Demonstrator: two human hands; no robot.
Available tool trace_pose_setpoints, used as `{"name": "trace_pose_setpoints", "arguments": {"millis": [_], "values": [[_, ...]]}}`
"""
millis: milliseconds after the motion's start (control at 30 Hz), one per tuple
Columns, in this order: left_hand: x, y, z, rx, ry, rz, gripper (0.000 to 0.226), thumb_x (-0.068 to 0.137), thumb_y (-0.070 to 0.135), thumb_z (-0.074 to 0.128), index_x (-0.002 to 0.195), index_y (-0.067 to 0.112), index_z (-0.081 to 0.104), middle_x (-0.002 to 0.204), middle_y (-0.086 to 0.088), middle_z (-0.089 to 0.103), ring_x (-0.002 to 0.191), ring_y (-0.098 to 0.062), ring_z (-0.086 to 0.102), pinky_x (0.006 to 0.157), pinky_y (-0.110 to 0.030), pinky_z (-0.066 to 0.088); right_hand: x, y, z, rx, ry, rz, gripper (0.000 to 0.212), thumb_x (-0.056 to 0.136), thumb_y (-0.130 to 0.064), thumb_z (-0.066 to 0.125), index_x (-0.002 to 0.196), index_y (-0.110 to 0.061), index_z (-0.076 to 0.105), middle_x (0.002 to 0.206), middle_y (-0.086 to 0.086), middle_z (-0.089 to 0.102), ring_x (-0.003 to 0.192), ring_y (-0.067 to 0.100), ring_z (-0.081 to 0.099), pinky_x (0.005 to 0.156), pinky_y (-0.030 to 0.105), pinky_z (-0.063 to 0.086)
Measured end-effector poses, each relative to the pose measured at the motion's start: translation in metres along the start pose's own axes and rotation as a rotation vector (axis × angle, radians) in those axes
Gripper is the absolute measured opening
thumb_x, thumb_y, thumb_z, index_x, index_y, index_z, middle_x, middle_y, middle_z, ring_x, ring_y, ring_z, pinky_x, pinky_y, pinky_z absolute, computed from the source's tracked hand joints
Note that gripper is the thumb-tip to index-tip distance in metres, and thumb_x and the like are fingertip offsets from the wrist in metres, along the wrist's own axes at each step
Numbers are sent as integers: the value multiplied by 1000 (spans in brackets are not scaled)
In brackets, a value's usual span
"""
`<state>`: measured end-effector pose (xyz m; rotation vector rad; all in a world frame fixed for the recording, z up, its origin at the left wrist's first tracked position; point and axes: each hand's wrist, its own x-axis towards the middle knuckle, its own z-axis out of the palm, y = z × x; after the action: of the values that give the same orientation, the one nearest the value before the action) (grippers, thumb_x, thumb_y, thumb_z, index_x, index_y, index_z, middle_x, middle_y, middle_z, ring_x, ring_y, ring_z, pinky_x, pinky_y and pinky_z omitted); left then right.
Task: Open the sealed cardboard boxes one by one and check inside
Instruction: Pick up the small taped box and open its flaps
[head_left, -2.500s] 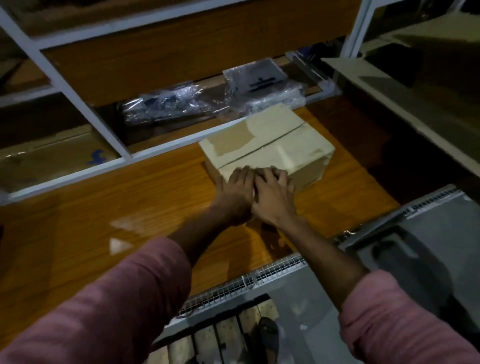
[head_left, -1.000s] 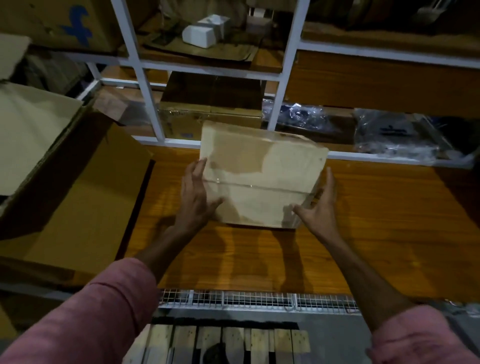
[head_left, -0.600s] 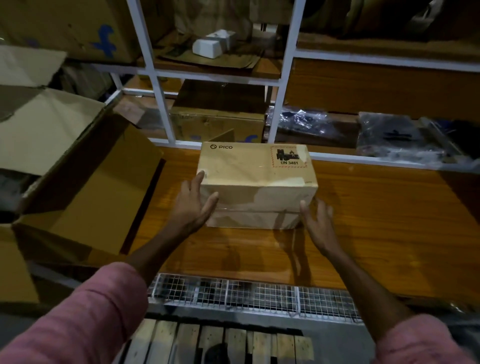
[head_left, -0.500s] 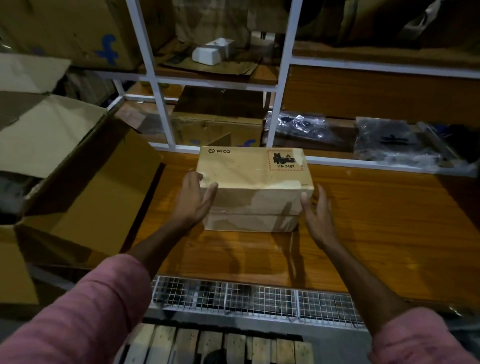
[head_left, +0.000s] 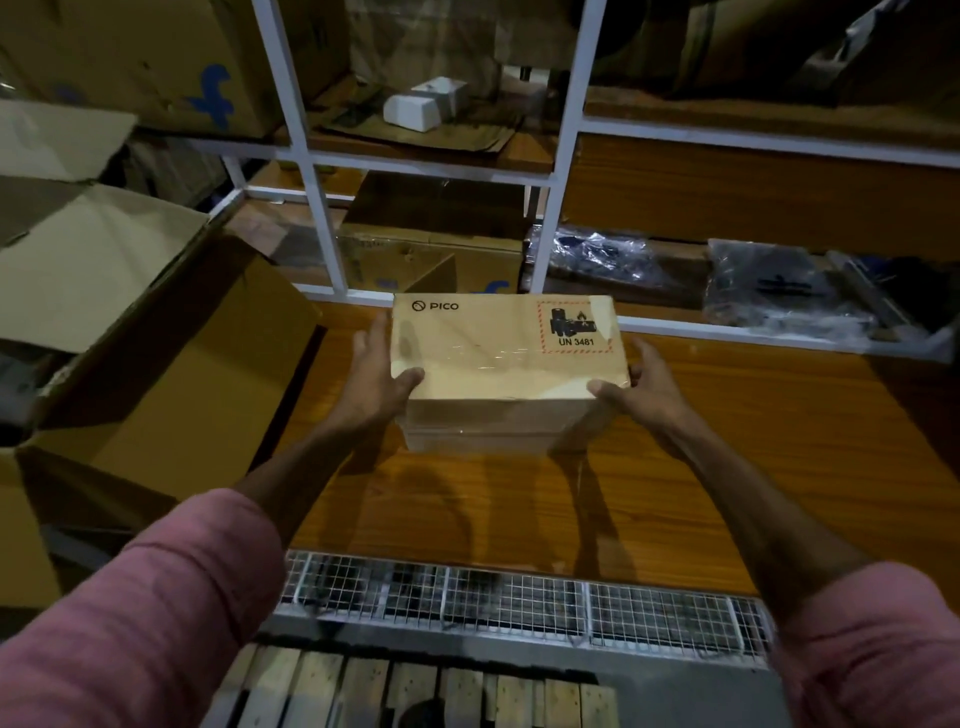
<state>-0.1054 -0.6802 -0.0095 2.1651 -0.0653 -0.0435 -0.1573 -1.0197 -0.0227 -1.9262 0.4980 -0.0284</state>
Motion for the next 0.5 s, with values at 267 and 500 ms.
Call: {"name": "trace_pose_setpoints", "arguments": {"millis": [267, 500], "values": [[-37, -49, 13, 117, -7, 59, 116, 77, 35, 87, 161, 32, 7, 143, -17, 36, 126, -33, 46, 98, -56, 48, -49, 74, 21, -162, -17, -100, 99, 74, -23, 88, 153, -34, 28, 147, 3, 43, 133, 26, 50, 90, 49, 59], [-52, -69, 38, 544, -88, 191, 77, 86, 70, 61, 143, 20, 45, 144, -14, 39, 132, -33, 38, 102, -52, 48, -73, 79, 36, -282, 56, -214, 56, 99, -14, 58, 152, -18, 40, 145, 8, 32, 126, 19, 37, 103, 36, 41]]}}
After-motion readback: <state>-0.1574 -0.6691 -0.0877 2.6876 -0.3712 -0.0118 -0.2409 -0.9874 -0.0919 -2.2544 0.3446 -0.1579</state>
